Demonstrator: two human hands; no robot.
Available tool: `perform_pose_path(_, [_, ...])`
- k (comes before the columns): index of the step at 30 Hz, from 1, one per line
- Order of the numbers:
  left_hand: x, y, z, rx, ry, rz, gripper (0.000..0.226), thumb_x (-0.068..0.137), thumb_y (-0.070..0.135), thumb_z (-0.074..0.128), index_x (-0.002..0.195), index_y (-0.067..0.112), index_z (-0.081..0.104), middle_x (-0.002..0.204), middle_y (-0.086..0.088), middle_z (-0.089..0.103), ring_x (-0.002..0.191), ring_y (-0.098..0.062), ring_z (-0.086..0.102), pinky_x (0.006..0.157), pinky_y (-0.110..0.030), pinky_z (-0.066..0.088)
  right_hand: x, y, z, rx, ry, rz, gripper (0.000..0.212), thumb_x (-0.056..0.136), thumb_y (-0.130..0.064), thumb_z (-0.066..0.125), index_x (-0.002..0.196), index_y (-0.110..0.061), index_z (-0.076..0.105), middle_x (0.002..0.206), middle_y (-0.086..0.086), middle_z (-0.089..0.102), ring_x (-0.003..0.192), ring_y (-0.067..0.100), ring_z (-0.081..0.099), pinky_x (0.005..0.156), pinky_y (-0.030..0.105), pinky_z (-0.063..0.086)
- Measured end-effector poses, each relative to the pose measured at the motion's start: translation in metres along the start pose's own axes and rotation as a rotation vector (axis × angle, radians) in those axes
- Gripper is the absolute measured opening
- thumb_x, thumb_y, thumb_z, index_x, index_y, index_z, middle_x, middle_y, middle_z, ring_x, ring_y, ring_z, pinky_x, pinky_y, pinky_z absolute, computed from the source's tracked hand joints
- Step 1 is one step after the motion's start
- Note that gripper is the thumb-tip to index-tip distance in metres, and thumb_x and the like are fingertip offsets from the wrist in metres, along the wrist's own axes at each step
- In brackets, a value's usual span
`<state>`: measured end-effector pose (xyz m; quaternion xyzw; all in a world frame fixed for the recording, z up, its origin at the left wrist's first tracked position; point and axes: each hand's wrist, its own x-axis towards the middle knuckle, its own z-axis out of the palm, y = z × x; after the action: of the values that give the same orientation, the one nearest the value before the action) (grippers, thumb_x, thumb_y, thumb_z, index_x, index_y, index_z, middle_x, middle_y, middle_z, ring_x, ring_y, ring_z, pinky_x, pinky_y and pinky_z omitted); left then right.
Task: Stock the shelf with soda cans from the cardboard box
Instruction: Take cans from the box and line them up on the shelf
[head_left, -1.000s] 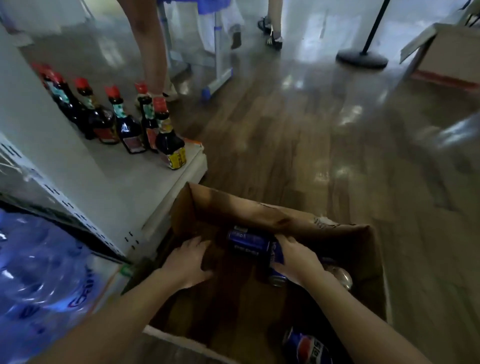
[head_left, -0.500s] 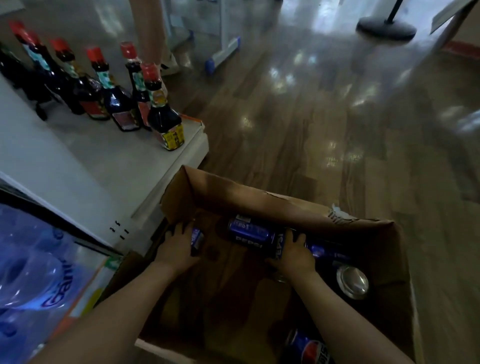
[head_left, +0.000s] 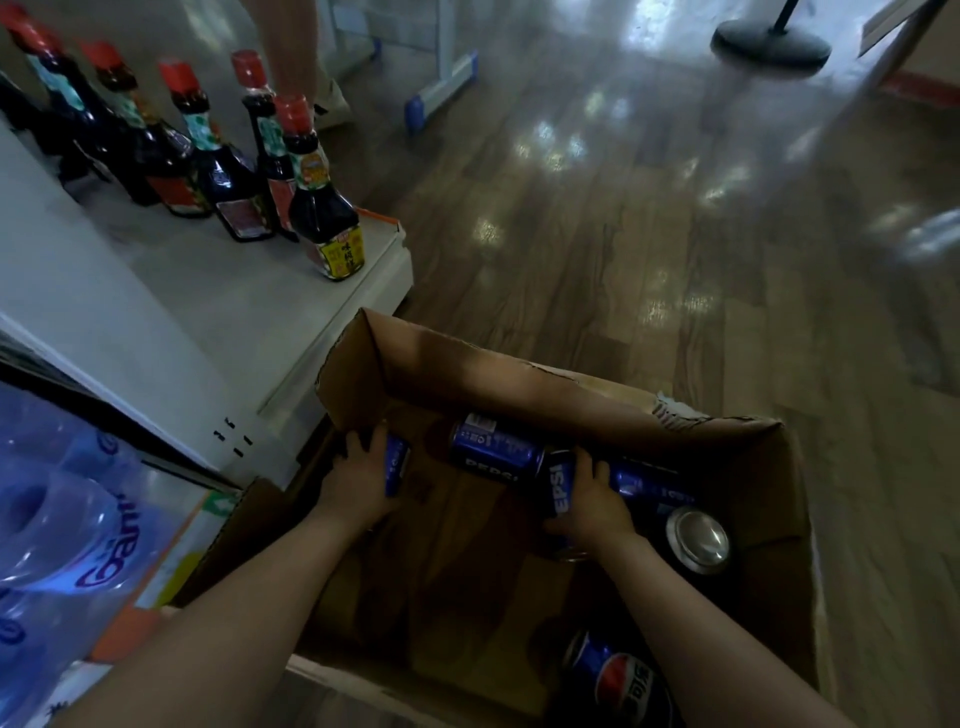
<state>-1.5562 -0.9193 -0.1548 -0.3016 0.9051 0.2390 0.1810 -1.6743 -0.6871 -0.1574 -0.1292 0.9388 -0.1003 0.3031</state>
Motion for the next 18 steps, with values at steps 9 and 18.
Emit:
perform_pose_path(9, [-0.001, -0.004, 0.002, -0.091, -0.132, -0.038, 0.115, 0.075, 0.026, 0.074, 0.146, 0.025, -0.016, 0.148, -0.022, 0.017, 0.124, -0.038, 0.042, 0.093, -0.038, 0.045, -0.013, -0.009, 0.008, -0.074, 0.018, 0.049, 0.104, 0.082, -0.037, 0.069, 0.149, -0.027, -0.010, 0.150, 0.020, 0.017, 0.123, 0.035, 0.047, 0.092, 0.040, 0.047])
perform_pose_path(18, [-0.010, -0.012, -0.003, -0.039, -0.381, -0.035, 0.120, 0.073, 0.029, 0.077, 0.146, 0.023, -0.018, 0.154, -0.013, 0.016, 0.136, -0.032, 0.030, 0.107, -0.038, 0.036, -0.024, 0.004, -0.012, -0.073, -0.098, -0.105, 0.099, 0.075, -0.025, 0.075, 0.147, -0.024, 0.007, 0.142, 0.015, 0.038, 0.121, 0.032, 0.049, 0.092, 0.041, 0.046])
